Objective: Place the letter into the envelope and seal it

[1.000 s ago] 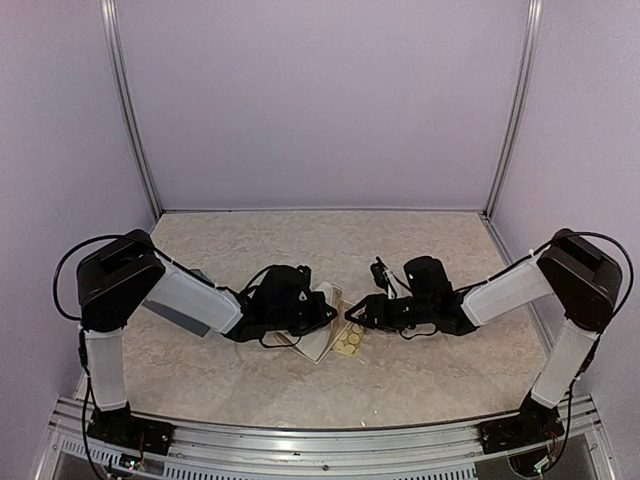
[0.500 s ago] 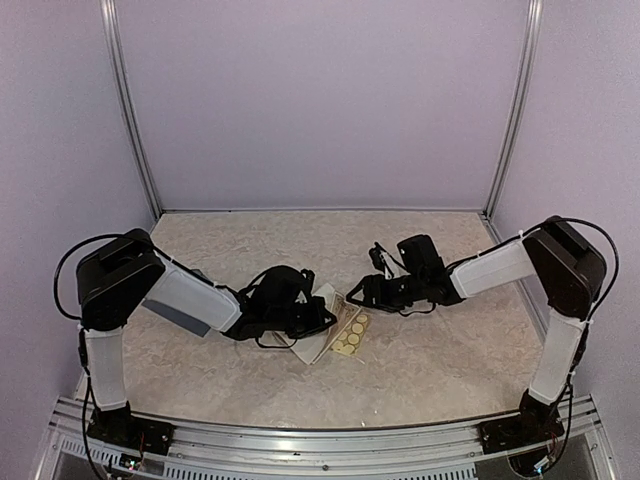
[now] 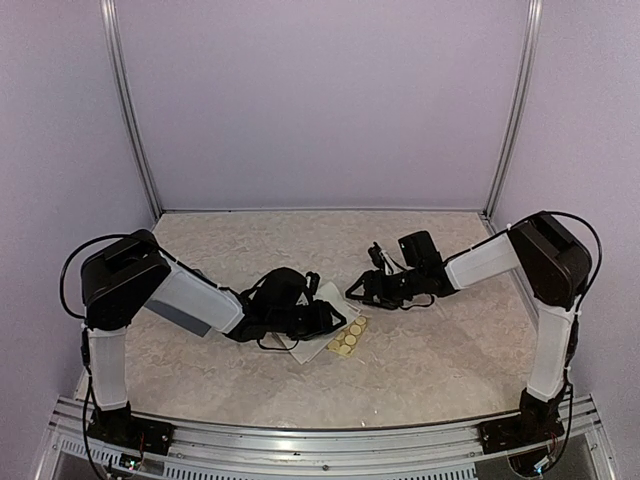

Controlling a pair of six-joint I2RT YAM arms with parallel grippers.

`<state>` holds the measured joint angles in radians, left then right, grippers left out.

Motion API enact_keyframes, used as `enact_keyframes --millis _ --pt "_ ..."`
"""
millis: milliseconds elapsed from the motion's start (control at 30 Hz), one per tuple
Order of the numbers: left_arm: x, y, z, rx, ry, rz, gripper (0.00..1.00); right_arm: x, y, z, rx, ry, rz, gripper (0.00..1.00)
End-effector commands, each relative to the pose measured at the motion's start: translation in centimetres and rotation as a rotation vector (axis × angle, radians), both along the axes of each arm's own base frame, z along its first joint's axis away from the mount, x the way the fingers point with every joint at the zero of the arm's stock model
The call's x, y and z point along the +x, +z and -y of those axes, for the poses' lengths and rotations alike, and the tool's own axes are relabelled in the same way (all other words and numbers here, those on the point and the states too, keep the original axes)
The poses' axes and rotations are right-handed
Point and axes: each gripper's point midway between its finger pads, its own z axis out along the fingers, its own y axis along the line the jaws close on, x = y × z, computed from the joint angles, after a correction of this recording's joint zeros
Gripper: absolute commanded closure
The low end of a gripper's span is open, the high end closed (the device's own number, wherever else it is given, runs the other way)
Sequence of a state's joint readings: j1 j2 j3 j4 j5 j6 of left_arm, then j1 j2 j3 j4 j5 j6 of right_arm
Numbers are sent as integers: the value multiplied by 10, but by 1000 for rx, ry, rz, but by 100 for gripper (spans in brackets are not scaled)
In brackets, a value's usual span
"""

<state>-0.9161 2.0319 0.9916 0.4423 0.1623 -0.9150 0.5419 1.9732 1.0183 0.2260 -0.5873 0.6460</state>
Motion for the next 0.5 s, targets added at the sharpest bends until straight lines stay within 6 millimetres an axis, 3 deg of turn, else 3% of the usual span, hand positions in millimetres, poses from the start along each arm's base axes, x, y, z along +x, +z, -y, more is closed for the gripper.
enact_keyframes --millis 0,200,467 --pt "-9 -26 -9 73 -13 -50 57 -7 -16 0 -9 34 -68 28" --pt "-8 -27 -9 69 -9 -55 64 -19 -28 -3 -7 76 -125 35" --pt "-8 -26 -7 61 -8 -57 65 -33 -38 -4 -15 105 -163 46"
